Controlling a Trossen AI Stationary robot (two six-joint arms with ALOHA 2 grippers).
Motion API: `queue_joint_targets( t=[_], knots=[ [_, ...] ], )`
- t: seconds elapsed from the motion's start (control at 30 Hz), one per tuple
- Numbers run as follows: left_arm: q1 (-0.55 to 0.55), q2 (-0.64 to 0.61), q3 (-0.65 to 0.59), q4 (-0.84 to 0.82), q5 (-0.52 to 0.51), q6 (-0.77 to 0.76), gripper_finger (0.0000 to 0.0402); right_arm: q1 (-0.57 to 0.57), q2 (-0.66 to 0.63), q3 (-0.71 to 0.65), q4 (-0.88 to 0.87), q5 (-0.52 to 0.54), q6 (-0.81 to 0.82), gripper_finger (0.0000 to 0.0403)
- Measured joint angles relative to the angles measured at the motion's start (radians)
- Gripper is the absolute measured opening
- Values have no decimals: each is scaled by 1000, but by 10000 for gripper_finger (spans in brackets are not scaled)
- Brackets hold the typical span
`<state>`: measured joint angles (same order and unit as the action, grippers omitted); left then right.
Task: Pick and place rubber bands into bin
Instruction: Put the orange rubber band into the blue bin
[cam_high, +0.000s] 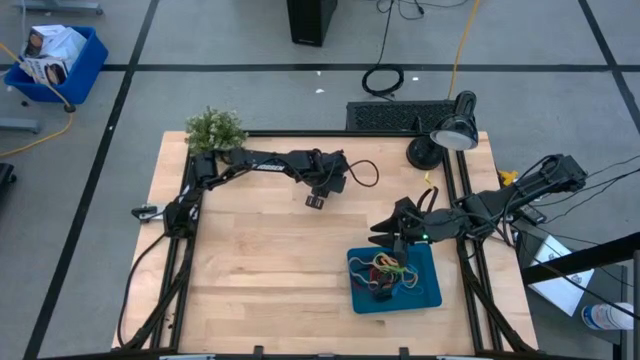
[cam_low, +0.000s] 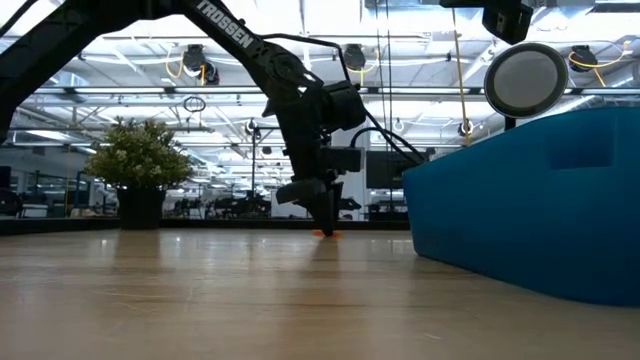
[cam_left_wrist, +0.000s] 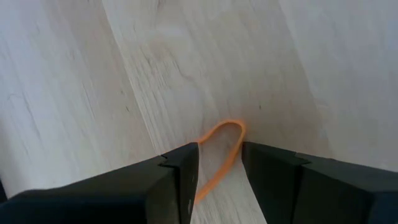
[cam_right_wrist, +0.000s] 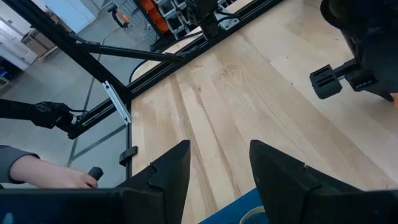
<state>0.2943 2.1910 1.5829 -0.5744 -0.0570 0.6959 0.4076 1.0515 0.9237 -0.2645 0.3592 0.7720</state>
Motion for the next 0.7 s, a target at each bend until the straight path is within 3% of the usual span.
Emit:
queue_joint_targets(
  t=[0.7],
  knots=[
    [9,3,7,-68,137,-162,136,0,0,0,6,-24,27,160]
  ],
)
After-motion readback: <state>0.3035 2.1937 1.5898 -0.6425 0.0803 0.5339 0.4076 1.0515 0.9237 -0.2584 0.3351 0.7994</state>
